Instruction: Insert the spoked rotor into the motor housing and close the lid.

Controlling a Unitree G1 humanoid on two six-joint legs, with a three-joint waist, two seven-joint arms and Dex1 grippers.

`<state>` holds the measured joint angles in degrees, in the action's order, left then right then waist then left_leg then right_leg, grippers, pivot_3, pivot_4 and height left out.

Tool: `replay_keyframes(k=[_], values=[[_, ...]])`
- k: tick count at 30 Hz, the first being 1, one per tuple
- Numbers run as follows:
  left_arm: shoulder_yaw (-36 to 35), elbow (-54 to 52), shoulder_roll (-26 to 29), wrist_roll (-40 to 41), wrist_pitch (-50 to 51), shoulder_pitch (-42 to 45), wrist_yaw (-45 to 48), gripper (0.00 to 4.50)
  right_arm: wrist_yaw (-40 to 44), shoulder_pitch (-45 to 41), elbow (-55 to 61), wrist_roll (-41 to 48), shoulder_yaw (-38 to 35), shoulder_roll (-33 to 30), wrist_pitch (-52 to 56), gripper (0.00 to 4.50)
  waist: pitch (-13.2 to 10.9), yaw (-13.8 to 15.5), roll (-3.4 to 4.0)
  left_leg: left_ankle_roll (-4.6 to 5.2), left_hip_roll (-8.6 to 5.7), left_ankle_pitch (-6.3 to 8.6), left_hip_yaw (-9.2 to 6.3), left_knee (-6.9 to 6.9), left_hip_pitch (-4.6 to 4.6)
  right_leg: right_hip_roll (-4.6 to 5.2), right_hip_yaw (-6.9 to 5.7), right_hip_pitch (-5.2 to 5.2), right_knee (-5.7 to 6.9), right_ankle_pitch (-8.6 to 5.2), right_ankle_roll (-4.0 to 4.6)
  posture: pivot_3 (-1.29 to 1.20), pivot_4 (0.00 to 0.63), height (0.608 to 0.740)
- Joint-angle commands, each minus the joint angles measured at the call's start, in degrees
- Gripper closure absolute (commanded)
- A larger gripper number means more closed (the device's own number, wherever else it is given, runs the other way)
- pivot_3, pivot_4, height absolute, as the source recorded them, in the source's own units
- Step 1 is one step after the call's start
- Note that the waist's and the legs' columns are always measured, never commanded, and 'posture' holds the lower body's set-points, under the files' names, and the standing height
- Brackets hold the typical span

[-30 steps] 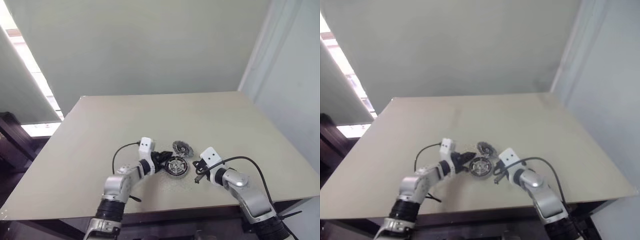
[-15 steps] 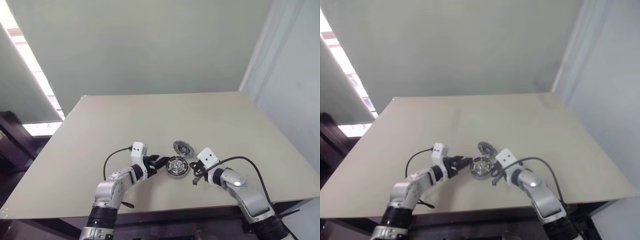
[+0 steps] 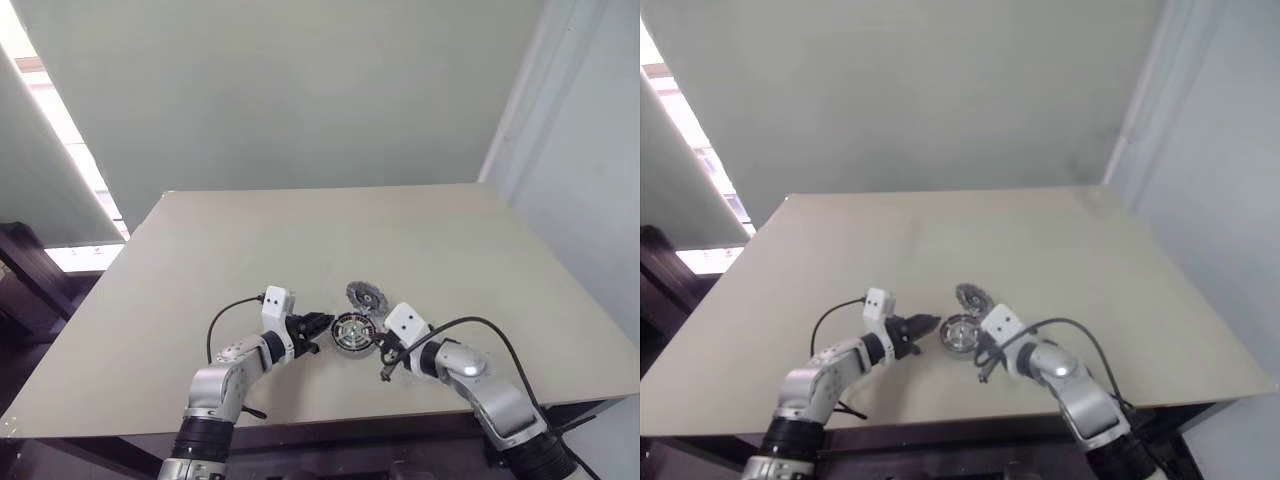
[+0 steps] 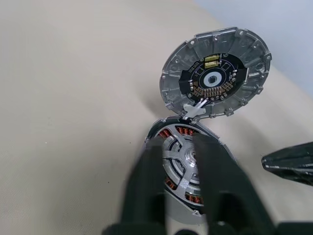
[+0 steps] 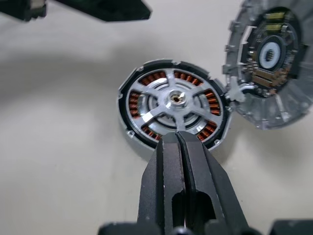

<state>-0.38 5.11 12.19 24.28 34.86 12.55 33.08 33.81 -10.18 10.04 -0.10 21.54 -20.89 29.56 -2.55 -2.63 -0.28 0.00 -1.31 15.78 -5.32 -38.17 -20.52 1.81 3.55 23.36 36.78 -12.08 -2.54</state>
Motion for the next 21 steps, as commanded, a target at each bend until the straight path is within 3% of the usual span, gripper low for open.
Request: replay_keyframes(k=[1, 3, 13, 21], values=[[-0.3, -1.7, 0.8, -0.2, -0.9, 0.7, 0.2, 4.50, 3.9, -2.0, 6.4, 0.0, 2.4, -2.6, 4.5, 4.12, 0.0, 0.0, -0.01, 0.00, 0.00, 0.00, 0.00, 0.00, 0.00, 0.00, 0.00, 0.00, 0.00, 0.00, 0.00, 0.00, 0.000, 0.740], [-0.3, -1.7, 0.9, -0.3, -1.0, 0.5, 0.2, 4.50, 4.7, -2.5, 7.9, 0.0, 3.4, -3.1, 5.4, 3.58, 0.0, 0.0, -0.01, 0.00, 0.01, 0.00, -0.04, 0.00, 0.00, 0.00, -0.03, 0.00, 0.00, 0.00, 0.00, 0.00, 0.000, 0.740], [-0.2, -1.5, 1.6, -1.2, -1.4, 0.1, 0.7, 4.50, 3.2, -5.4, 5.3, -5.9, 7.9, -3.0, 1.1, 0.04, 0.0, 0.0, -0.01, 0.00, 0.01, 0.00, -0.05, -0.02, -0.01, 0.00, -0.05, 0.00, 0.00, 0.00, 0.00, 0.00, 0.000, 0.740], [-1.1, -1.3, 3.8, -1.0, -0.8, 0.2, 1.3, 4.50, 4.9, -9.1, -0.3, -12.6, 13.3, -4.5, -2.9, 0.04, 0.0, 0.0, -0.01, 0.00, 0.02, 0.00, -0.05, -0.02, 0.02, 0.01, -0.07, 0.00, 0.01, 0.00, 0.00, 0.00, 0.000, 0.740]])
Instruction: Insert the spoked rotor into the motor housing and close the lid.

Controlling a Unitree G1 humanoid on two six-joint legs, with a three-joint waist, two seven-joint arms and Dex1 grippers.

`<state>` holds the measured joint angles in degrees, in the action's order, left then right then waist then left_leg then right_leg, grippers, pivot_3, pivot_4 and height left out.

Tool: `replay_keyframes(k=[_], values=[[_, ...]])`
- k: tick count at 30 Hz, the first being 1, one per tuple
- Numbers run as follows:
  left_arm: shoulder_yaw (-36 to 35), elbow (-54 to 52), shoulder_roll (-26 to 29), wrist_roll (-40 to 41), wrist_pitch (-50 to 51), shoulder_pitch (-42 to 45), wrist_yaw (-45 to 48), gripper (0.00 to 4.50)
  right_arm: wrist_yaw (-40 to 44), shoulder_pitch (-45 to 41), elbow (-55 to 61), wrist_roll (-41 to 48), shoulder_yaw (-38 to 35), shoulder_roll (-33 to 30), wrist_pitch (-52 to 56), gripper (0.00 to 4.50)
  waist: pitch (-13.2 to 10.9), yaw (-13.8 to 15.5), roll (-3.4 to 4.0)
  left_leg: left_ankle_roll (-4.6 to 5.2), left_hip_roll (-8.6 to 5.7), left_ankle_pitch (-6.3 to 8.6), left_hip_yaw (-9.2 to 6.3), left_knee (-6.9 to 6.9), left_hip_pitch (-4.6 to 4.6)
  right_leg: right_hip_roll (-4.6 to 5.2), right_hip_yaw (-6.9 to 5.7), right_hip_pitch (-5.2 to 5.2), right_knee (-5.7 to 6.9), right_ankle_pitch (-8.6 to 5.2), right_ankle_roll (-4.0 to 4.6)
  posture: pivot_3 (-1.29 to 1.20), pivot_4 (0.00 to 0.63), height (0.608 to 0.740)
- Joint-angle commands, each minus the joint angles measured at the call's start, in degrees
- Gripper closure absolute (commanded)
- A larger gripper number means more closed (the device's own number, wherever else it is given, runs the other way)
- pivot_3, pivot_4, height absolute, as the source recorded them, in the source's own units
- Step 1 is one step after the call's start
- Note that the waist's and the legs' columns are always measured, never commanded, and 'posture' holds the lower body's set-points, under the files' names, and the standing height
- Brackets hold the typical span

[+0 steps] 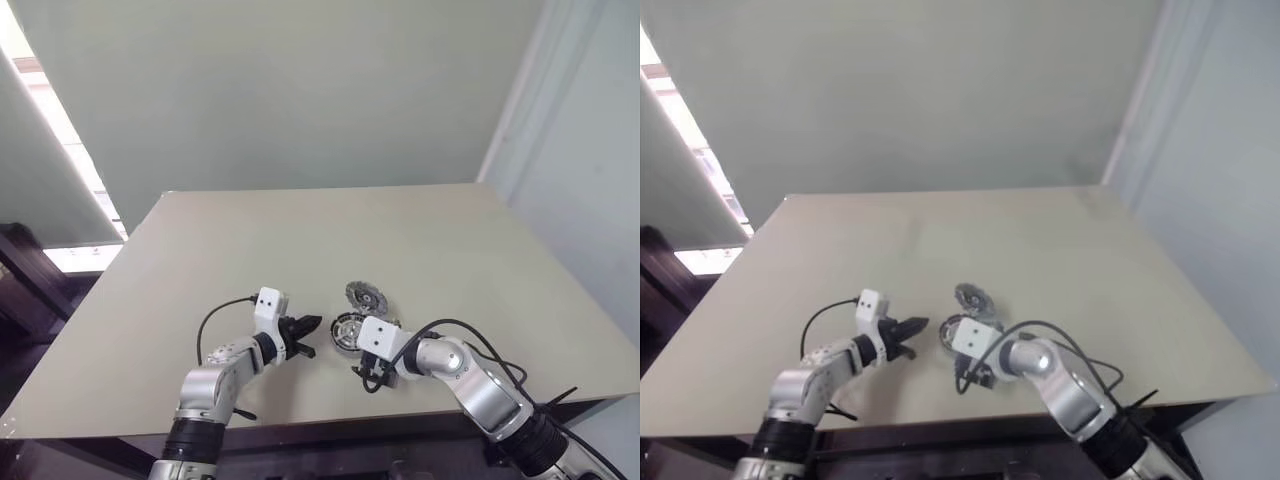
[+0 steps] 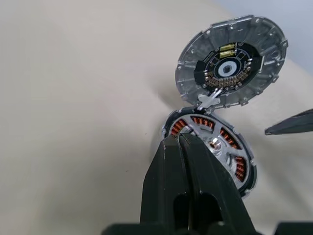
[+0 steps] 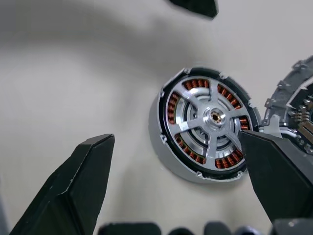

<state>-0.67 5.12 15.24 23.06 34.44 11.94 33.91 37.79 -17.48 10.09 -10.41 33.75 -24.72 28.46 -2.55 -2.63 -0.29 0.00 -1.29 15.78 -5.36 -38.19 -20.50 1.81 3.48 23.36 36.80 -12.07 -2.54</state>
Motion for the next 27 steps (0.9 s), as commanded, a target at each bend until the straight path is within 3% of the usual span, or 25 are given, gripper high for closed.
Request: replay_keyframes(k=[1, 27], values=[[-0.8, -1.3, 1.1, 0.1, -0.5, 0.7, 0.5, 4.50, 1.7, -2.1, -0.7, -2.6, 1.6, -0.8, -1.7, 0.04, 0.0, 0.0, 0.00, 0.00, 0.00, 0.00, 0.00, 0.00, -0.01, 0.00, 0.00, 0.00, -0.01, 0.00, 0.00, 0.00, 0.000, 0.740], [0.4, -1.6, 1.2, -0.6, -0.6, 0.6, 0.5, 4.50, 7.7, -4.6, -15.4, -3.0, 0.5, 1.5, -14.4, 0.04, 0.0, 0.0, -0.01, 0.00, -0.01, 0.00, -0.01, -0.02, 0.04, 0.02, 0.00, -0.06, 0.01, 0.01, 0.00, 0.00, 0.000, 0.740]])
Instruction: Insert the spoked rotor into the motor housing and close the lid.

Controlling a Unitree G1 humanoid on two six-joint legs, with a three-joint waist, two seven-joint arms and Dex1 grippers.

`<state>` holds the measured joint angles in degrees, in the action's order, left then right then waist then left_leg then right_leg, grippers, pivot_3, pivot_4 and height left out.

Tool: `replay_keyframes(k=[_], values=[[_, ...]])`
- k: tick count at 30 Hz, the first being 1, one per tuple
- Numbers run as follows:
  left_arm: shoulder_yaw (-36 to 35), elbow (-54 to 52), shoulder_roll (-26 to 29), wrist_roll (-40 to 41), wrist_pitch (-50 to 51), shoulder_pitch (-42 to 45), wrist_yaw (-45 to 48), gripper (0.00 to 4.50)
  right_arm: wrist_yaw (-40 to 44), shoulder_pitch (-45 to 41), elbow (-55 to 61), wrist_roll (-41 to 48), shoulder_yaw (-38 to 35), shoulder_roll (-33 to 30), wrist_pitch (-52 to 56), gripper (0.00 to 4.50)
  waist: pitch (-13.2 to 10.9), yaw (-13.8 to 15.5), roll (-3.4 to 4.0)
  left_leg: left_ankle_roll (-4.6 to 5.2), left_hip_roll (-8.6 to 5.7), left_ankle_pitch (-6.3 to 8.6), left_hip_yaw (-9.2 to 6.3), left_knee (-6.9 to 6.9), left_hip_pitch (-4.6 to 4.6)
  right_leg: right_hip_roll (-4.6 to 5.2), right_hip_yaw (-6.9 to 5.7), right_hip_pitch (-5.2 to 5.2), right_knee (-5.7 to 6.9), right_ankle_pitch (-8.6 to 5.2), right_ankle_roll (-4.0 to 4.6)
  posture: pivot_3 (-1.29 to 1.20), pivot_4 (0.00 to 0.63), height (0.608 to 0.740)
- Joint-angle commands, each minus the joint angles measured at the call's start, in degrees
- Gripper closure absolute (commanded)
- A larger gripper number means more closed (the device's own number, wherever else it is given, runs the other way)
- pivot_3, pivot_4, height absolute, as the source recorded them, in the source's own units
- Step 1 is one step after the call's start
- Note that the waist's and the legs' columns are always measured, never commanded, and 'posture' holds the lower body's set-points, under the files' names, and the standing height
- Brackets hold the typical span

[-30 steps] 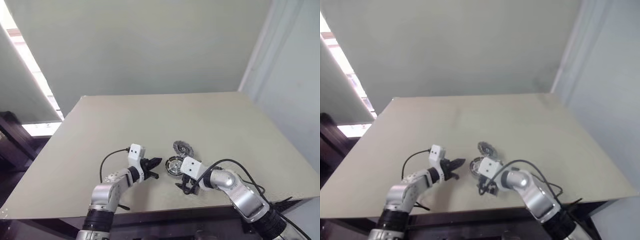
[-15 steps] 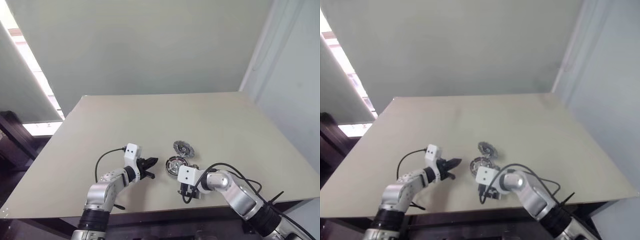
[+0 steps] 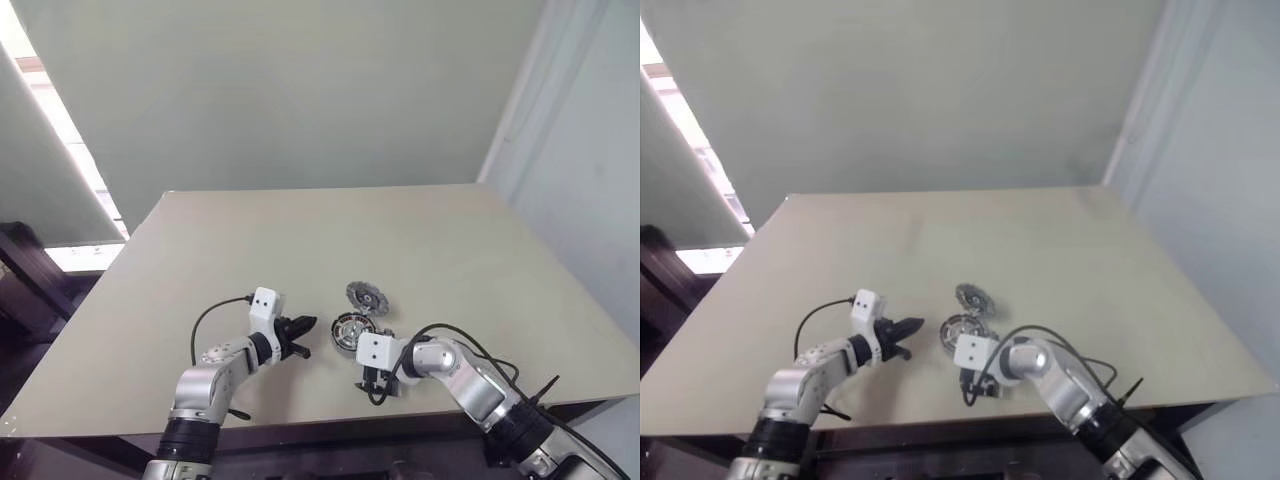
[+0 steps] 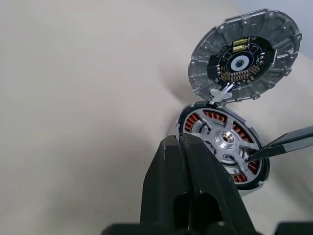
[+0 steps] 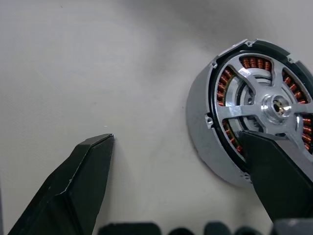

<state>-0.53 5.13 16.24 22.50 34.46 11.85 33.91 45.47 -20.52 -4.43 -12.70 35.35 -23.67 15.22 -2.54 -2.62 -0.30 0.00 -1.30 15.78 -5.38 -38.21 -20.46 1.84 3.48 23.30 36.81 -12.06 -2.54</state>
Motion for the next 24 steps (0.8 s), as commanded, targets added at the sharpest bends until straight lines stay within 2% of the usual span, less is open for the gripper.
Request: replay_keyframes(k=[1, 3, 7, 16, 24], values=[[0.2, -1.6, 0.2, -0.1, -0.7, 0.7, 0.5, 4.50, -0.2, -1.6, -1.2, -1.0, -1.2, 0.5, -1.3, 0.04, 0.0, 0.0, 0.00, 0.00, 0.00, 0.00, 0.00, 0.00, 0.02, 0.00, 0.00, -0.01, 0.02, 0.00, 0.00, 0.00, 0.000, 0.740], [0.3, -1.7, 0.2, -0.1, -0.7, 0.8, 0.5, 4.50, -0.8, -1.7, -1.8, -1.5, -1.3, 0.7, -1.9, 0.04, 0.0, 0.0, 0.00, 0.00, 0.00, 0.00, 0.00, 0.00, 0.06, 0.00, 0.00, -0.03, 0.04, 0.00, 0.00, 0.00, 0.000, 0.740], [0.4, -1.7, 0.2, -0.2, -0.7, 0.9, 0.5, 4.50, -1.9, -1.8, -2.6, -2.4, -1.5, 1.0, -3.2, 1.29, 0.0, 0.0, 0.00, 0.00, 0.00, 0.00, 0.00, 0.00, 0.06, 0.00, 0.00, -0.03, 0.05, 0.00, 0.00, 0.00, 0.000, 0.740], [0.3, -1.7, 0.3, -0.3, -0.8, 1.0, 0.6, 4.50, -2.0, -2.1, -3.8, -3.1, -1.9, 1.7, -4.3, 4.44, 0.0, 0.0, 0.00, 0.00, 0.00, 0.00, 0.00, 0.00, 0.09, 0.00, 0.01, -0.05, 0.05, 0.00, 0.00, 0.00, 0.000, 0.740], [0.3, -1.6, 0.2, -0.4, -1.0, 1.1, 0.5, 4.50, -1.6, -2.5, -4.0, -2.7, -2.7, 2.6, -4.1, 4.47, 0.0, 0.0, -0.01, 0.00, 0.01, -0.01, 0.02, -0.03, 0.15, -0.01, 0.02, -0.09, 0.08, 0.00, 0.01, 0.00, 0.000, 0.740]])
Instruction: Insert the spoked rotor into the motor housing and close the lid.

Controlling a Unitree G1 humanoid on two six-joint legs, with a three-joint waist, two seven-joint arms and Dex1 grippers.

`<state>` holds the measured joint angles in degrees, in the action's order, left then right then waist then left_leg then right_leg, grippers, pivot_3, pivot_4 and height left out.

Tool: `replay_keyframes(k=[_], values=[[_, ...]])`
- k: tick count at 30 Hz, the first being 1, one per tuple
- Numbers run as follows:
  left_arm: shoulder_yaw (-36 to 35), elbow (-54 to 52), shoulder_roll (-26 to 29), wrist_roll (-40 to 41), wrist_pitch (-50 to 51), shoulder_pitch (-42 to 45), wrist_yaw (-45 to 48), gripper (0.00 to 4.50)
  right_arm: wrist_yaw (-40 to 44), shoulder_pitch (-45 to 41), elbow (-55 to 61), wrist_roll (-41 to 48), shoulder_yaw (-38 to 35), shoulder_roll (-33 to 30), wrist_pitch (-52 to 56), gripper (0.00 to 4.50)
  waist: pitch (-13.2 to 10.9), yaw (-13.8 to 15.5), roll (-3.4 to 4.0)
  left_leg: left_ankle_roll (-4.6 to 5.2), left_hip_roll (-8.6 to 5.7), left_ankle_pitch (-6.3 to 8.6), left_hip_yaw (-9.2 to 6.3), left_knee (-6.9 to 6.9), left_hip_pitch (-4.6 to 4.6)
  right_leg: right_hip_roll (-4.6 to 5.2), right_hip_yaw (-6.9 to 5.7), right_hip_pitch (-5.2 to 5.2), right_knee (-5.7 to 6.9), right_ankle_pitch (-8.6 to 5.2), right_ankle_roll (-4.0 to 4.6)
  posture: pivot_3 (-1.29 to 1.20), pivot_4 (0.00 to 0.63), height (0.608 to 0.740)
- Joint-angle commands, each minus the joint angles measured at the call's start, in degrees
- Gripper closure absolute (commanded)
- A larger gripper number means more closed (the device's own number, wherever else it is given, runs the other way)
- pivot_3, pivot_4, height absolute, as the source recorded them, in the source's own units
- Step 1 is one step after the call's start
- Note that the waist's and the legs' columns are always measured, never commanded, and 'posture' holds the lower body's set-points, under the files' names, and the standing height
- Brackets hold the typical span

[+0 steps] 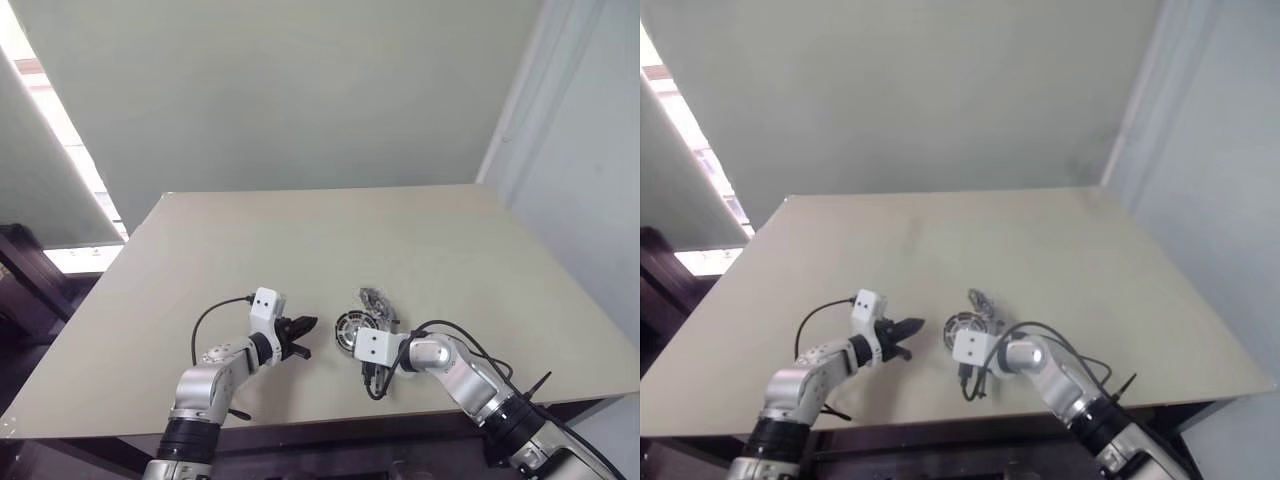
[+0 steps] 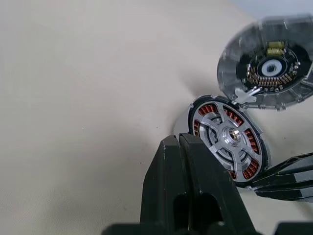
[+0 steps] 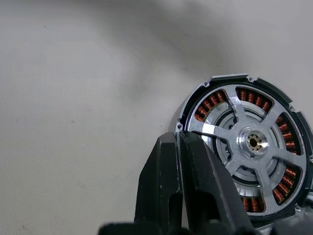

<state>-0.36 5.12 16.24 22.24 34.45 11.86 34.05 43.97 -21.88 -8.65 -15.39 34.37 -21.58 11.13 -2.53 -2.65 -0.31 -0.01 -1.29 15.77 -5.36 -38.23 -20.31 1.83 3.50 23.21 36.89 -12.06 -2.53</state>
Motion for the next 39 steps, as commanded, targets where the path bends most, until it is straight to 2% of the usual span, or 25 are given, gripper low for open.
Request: replay_keyframes(k=[1, 9, 15, 20, 30, 39], values=[[0.1, -1.6, 0.3, -0.2, -1.0, 1.1, 0.3, 4.50, -0.2, -1.1, 0.6, 0.5, -2.0, 0.9, 0.3, 4.47, 0.0, -0.1, 0.00, 0.00, 0.00, 0.00, 0.00, 0.00, 0.00, 0.00, 0.00, 0.00, 0.00, 0.00, 0.00, 0.00, 0.000, 0.740], [0.0, -1.1, 0.1, -0.5, -1.5, 0.9, 0.4, 4.50, 0.7, 0.3, 9.3, 4.8, -5.2, 4.4, 9.7, 4.47, 0.0, -0.1, 0.00, 0.00, 0.01, 0.00, -0.01, 0.00, -0.03, -0.01, 0.01, 0.05, 0.04, 0.00, 0.00, 0.00, 0.000, 0.740], [-1.0, -0.3, 0.4, -0.7, -1.9, 0.6, 0.9, 4.50, 0.6, 1.6, 19.8, 5.0, -4.5, 6.4, 25.4, 4.47, 0.0, -0.1, 0.01, 0.00, 0.00, 0.01, -0.04, 0.02, -0.20, 0.00, 0.00, 0.21, 0.02, 0.01, -0.01, 0.00, 0.000, 0.740], [-2.1, 0.9, 0.9, -0.7, -2.5, 0.8, 0.8, 4.50, -3.4, 2.8, 25.7, 4.1, -2.9, 10.1, 37.2, 4.47, 0.0, -0.1, 0.02, -0.01, 0.01, 0.01, -0.06, 0.02, -0.18, 0.00, -0.04, 0.21, 0.03, 0.01, 0.00, 0.00, 0.000, 0.740], [-3.8, 0.4, 1.4, -0.5, -2.8, 0.4, 0.3, 4.50, -13.6, 3.0, 22.5, 3.6, -1.0, 16.4, 44.9, 4.47, 0.0, -0.1, 0.02, -0.01, 0.01, 0.01, -0.06, 0.02, -0.19, 0.01, -0.06, 0.22, 0.03, 0.01, -0.01, 0.00, 0.000, 0.740], [-3.3, -0.6, 0.9, -0.8, -2.7, -0.6, -0.1, 4.50, -15.8, 2.2, 21.3, 4.8, 0.1, 16.8, 47.5, 4.47, 0.0, -0.1, 0.02, -0.01, -0.01, 0.01, -0.07, 0.02, -0.19, 0.03, -0.06, 0.20, 0.02, 0.01, -0.01, 0.00, 0.000, 0.740]])
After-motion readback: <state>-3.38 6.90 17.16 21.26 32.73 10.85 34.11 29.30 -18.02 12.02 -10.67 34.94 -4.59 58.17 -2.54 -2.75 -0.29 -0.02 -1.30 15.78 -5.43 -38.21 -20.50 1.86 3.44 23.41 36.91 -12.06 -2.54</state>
